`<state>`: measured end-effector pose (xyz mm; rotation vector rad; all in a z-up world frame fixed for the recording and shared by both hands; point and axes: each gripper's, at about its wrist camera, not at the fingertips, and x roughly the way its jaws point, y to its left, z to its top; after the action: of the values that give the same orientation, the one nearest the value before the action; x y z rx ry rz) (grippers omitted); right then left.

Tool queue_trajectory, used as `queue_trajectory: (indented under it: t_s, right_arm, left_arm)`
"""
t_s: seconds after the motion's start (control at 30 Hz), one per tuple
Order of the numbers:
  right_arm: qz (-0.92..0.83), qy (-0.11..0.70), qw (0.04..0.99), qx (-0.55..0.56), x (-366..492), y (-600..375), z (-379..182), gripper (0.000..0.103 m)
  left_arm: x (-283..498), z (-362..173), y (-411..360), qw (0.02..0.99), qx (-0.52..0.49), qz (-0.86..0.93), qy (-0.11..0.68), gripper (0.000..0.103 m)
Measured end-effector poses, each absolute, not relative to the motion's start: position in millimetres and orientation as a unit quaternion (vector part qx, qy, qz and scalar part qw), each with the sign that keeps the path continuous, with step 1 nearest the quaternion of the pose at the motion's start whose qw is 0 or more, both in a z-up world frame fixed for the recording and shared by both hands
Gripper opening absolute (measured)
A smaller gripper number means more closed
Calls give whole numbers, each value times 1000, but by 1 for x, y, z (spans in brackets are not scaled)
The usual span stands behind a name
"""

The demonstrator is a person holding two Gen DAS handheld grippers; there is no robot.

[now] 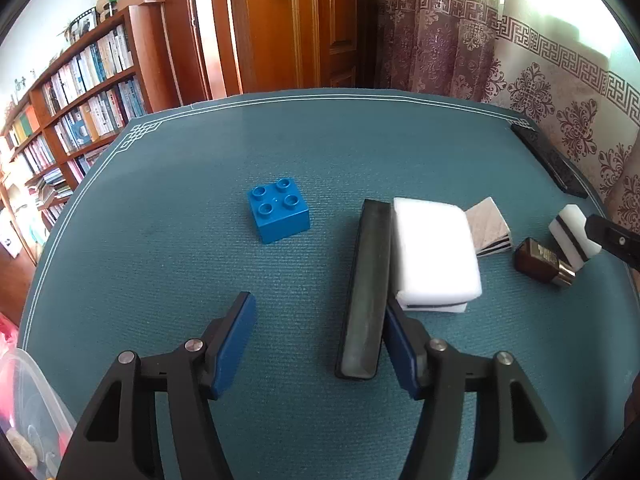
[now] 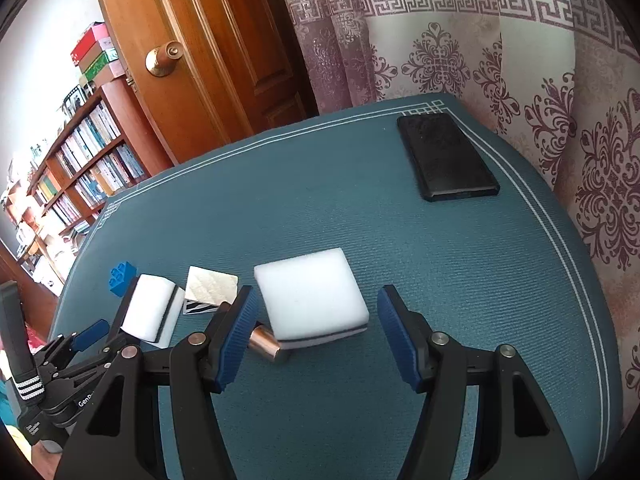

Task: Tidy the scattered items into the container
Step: 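Grasp the black brush with the left tool while the right tool grasps the white sponge, then carry the brush and sponge over the bowl and release both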

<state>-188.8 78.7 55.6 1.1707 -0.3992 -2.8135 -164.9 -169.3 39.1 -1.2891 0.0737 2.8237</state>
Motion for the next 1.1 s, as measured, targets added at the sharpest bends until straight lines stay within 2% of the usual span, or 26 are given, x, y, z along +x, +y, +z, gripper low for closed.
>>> queue_trajectory:
  t_s: [0.2,0.27,0.33,0.43,0.5,0.57,1.1]
  right_arm:
    - [-910,-120,48,393,-196,75,50,65]
    - [-909,-119,52,396,-198,74,48,65]
    - [-910,-117,51,395,-199,74,46,65]
    - [-914,-111,52,388,-199,73,45,65]
    - [-915,-107,53,386,-198,72,45,65]
    - [-915,-106,56,386,-198,72,44,56]
    - [-929,-92,102,343,-165,49,83,55]
  left_arm:
    - [-172,39,-163,26,-411,911,28,52]
    - [-173,39,-162,26,-408,912,29,44]
    - [-174,39,-162,24,-405,913,29,28]
    - [-173,40,-160,25,-404,914,28,19]
    - [-171,40,-163,25,-403,915,26,19]
    - [-168,39,-165,25,-403,915,20,19]
    - [-136,62,-191,13,-385,923,-20,19]
